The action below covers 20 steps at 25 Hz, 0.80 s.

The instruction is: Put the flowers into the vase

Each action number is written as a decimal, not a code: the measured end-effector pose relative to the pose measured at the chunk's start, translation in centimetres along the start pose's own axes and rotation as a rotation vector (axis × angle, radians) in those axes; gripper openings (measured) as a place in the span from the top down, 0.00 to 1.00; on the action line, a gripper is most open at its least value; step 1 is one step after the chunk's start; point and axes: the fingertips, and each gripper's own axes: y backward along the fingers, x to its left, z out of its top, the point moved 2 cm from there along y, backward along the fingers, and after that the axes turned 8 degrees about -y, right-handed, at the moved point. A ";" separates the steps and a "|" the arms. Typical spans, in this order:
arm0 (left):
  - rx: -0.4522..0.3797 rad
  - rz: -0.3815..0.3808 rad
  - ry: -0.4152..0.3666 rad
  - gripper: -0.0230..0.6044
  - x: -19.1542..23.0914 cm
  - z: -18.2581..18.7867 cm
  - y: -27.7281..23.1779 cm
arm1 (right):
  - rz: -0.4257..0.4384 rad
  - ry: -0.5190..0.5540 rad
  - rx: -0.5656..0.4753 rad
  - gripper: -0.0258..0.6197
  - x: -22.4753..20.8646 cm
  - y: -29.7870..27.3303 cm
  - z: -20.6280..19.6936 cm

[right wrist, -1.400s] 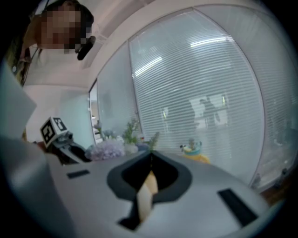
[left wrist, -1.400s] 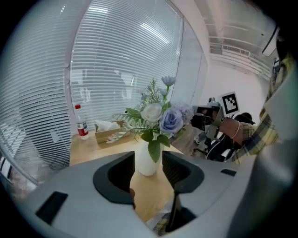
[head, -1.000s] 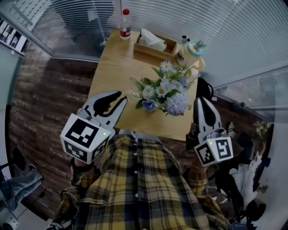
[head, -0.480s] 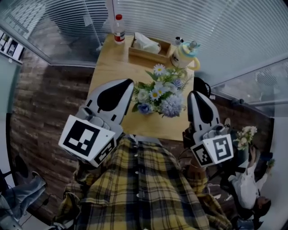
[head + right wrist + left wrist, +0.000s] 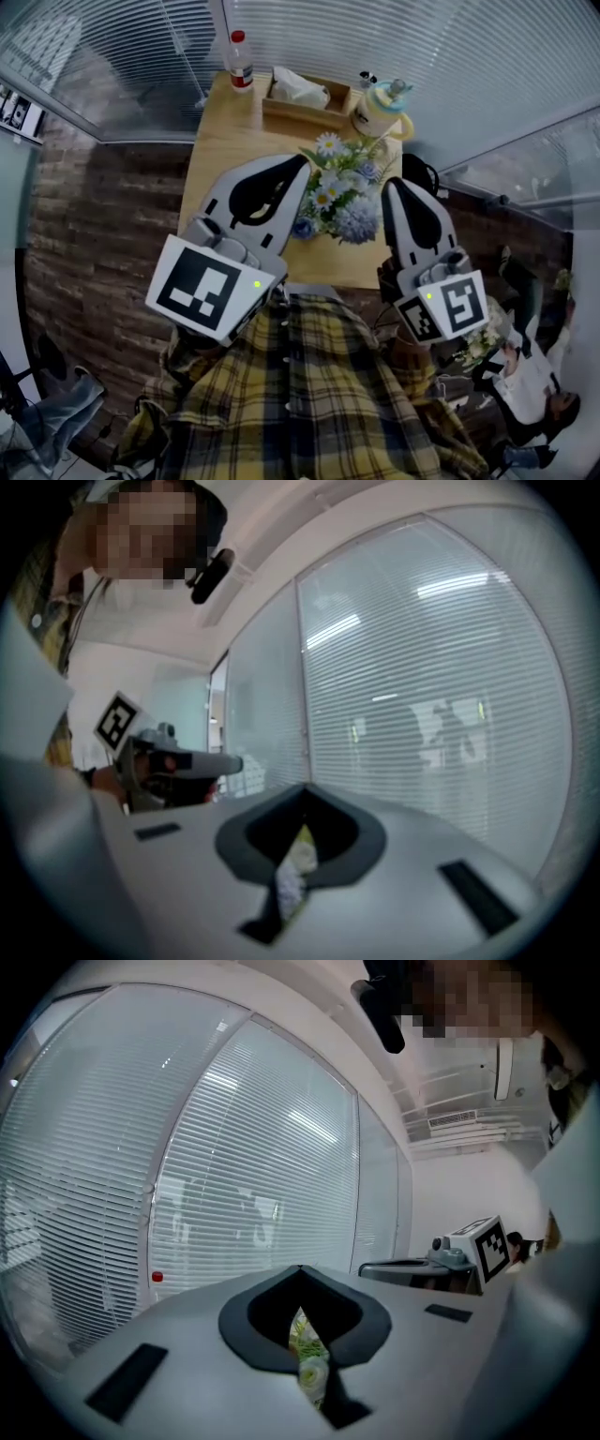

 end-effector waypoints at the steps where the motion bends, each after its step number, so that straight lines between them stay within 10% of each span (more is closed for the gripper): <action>1: 0.003 -0.006 0.006 0.95 -0.2 -0.1 -0.1 | -0.001 0.001 0.000 0.94 0.0 0.0 0.0; 20: 0.015 0.011 0.014 0.95 0.4 -0.5 -0.3 | 0.004 0.005 0.016 0.94 -0.8 -0.6 -0.4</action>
